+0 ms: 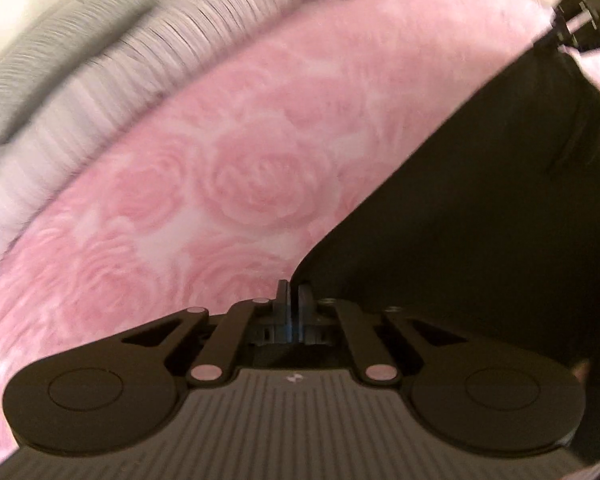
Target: Fold clothes
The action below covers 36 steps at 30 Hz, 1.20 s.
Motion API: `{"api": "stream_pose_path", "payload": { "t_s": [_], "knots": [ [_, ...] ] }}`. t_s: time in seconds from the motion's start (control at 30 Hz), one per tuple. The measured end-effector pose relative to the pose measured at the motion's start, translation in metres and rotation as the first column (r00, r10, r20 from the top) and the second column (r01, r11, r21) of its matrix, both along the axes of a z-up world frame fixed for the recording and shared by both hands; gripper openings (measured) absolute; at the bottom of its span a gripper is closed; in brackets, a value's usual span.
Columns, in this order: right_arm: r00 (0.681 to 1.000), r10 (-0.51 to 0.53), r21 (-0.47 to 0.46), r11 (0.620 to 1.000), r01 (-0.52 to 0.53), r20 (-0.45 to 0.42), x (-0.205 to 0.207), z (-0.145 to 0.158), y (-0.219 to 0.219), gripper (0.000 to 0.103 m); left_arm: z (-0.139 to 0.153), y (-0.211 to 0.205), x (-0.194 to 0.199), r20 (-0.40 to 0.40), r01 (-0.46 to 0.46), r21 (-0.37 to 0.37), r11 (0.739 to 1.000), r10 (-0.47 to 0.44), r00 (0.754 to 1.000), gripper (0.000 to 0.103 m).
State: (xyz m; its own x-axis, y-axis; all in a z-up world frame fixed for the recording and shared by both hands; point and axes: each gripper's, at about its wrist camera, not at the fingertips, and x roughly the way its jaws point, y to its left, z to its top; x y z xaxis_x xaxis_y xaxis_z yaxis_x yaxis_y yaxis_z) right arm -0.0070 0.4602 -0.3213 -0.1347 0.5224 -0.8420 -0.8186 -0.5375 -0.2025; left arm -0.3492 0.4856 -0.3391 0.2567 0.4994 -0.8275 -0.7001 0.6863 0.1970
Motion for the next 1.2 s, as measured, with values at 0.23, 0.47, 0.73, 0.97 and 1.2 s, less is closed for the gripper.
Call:
{"api": "stream_pose_path", "payload": {
  "t_s": [0.23,0.47,0.73,0.97,1.2],
  "knots": [
    [0.997,-0.024,0.145,0.989,0.013,0.075,-0.026,0.049,-0.126,0.002,0.060,-0.115,-0.037,0.130,-0.143,-0.013,0.990,0.143,0.981,0.002],
    [0.993,-0.051,0.013,0.999,0.050,0.109,-0.037,0.030,-0.245,0.001,0.041,-0.237,-0.044,0.088,-0.262,-0.151,0.953,0.277,0.957,0.002],
    [0.983,-0.074,-0.158,0.982,0.101,0.166,-0.037,-0.047,-0.324,0.002,-0.009,-0.304,-0.036,0.008,-0.413,-0.273,0.869,0.432,0.902,0.006],
    [0.828,-0.496,-0.189,0.867,0.460,-0.261,0.001,-0.041,-0.335,0.003,-0.009,-0.302,-0.038,0.124,-0.389,-0.224,0.894,0.422,0.898,0.016],
    [0.523,-0.594,-0.196,0.753,0.628,-0.611,0.011,-0.076,-0.360,0.006,-0.041,-0.306,-0.057,0.318,-0.333,-0.160,0.929,0.368,0.874,0.016]
  ]
}}
